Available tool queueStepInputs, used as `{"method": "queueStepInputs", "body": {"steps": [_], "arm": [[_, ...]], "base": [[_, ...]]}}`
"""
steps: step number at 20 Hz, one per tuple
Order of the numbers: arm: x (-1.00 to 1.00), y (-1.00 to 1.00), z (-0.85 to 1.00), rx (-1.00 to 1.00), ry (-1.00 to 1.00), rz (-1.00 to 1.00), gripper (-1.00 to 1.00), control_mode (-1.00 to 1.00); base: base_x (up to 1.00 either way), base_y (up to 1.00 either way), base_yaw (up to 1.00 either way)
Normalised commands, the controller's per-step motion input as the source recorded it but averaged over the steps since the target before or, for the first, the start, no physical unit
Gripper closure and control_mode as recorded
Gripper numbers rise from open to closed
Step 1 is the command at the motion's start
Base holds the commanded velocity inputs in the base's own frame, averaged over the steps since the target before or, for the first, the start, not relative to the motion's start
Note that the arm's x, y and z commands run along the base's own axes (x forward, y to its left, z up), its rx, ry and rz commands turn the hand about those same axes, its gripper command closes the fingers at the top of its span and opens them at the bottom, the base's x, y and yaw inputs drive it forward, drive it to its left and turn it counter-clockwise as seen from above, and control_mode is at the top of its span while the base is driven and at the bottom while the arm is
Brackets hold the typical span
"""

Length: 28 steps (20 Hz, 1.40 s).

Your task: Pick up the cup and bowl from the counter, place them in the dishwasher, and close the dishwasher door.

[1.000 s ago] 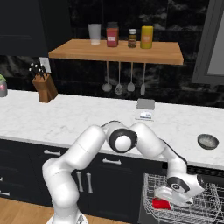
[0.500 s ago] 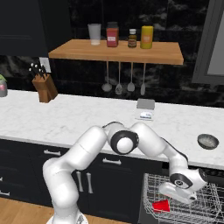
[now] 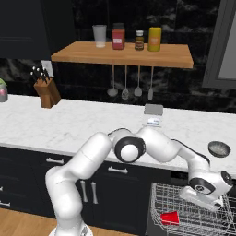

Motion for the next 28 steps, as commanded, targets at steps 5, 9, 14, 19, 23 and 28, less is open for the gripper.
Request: {"method": "queueStepInputs", "body": {"steps": [5, 9, 14, 19, 23, 28], "arm": [[0.15, -0.15, 1.00, -0.15, 0.00, -0.01, -1.00, -1.00], [0.00, 0.02, 1.00, -0.27, 0.00, 0.02, -1.00, -1.00], [0.03, 0.09, 1.00, -0.32, 0.02, 0.02, -1.00, -1.00], [0.37, 0.45, 1.00, -0.24, 0.07, 0.00, -1.00, -1.00], [0.55, 0.37, 1.00, -0.21, 0.04, 0.00, -1.00, -1.00], [0.68, -0.02, 0.97, -0.07, 0.18, 0.00, -1.00, -1.00]], "base": [[0.00, 0.00, 0.00], [0.00, 0.00, 0.00], [0.00, 0.00, 0.00], [0.00, 0.00, 0.00], [0.00, 0.00, 0.00], [0.00, 0.00, 0.00]]}}
